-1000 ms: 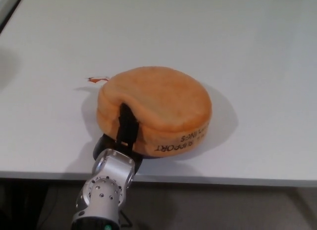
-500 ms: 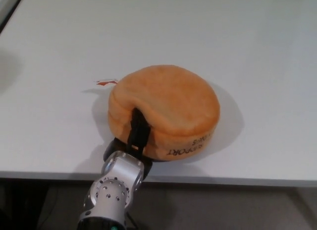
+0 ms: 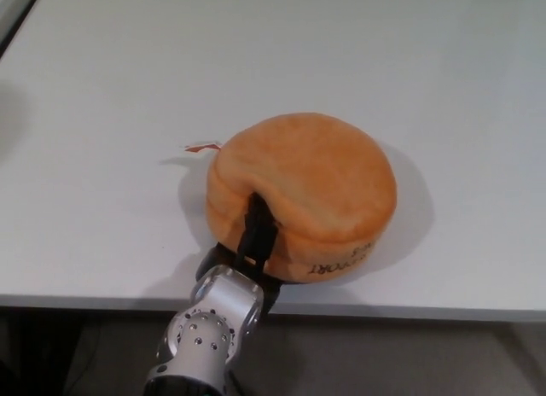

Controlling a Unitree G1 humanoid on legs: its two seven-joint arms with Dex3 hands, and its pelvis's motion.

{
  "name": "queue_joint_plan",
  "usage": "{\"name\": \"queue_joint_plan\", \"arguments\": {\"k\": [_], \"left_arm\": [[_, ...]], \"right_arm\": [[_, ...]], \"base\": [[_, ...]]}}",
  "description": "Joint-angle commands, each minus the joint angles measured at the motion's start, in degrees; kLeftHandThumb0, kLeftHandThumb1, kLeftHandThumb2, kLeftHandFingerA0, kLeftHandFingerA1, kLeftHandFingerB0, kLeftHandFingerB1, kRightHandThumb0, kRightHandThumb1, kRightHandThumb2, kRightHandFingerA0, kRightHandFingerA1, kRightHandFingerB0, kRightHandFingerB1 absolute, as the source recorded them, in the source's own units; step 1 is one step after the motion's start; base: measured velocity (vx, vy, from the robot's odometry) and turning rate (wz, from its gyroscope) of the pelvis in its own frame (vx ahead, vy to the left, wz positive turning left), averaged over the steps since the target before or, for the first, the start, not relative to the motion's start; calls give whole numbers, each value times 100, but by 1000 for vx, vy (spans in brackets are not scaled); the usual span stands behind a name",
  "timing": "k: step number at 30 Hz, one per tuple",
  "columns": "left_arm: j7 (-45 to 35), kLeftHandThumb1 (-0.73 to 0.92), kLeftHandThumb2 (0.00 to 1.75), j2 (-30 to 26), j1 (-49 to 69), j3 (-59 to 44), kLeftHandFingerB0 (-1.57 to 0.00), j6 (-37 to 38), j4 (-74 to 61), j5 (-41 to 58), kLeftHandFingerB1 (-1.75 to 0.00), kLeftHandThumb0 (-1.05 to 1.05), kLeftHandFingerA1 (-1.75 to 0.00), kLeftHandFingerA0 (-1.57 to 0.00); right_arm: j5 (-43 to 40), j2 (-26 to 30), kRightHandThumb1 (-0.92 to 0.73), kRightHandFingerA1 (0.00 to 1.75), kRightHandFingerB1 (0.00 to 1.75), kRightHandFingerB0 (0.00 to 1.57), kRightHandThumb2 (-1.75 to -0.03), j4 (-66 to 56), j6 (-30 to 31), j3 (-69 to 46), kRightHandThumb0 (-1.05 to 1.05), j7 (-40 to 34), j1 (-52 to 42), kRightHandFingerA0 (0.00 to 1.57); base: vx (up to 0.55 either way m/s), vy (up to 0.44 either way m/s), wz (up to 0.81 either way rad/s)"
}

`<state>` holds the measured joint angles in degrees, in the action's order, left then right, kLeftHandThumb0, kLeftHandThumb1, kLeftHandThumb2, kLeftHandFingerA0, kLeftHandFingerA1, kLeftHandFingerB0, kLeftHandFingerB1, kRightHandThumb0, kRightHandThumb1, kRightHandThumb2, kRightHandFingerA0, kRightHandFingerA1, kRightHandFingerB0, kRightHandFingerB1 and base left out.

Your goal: A soft plate is kept in the center of the table close to the robot and the robot uses its left hand to pick up the plate, turns it upside down and places it back on the table

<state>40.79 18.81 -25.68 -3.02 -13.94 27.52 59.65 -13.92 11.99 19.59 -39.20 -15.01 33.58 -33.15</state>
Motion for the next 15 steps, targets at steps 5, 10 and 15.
{"name": "queue_joint_plan", "arguments": {"k": [5,10,15], "left_arm": [[-289,73,64,2281,329,197,-40,51,97,306,-70,-45,-175,-84],[-1391,80,64,2058,652,622,-32,94,12,179,-65,-73,-105,-56],[-2005,76,108,1824,842,1043,-11,184,-178,24,-42,-94,-60,-28]], "right_arm": [[-215,254,-83,45,34,29,-66,-86,293,-47,-60,130,-103,66],[-210,243,-82,45,34,29,-65,-90,344,-53,-62,104,-99,66],[-242,197,-82,47,35,33,-65,-140,437,-46,-63,83,-127,68]], "base": [[0,0,0],[0,0,0],[0,0,0]]}}
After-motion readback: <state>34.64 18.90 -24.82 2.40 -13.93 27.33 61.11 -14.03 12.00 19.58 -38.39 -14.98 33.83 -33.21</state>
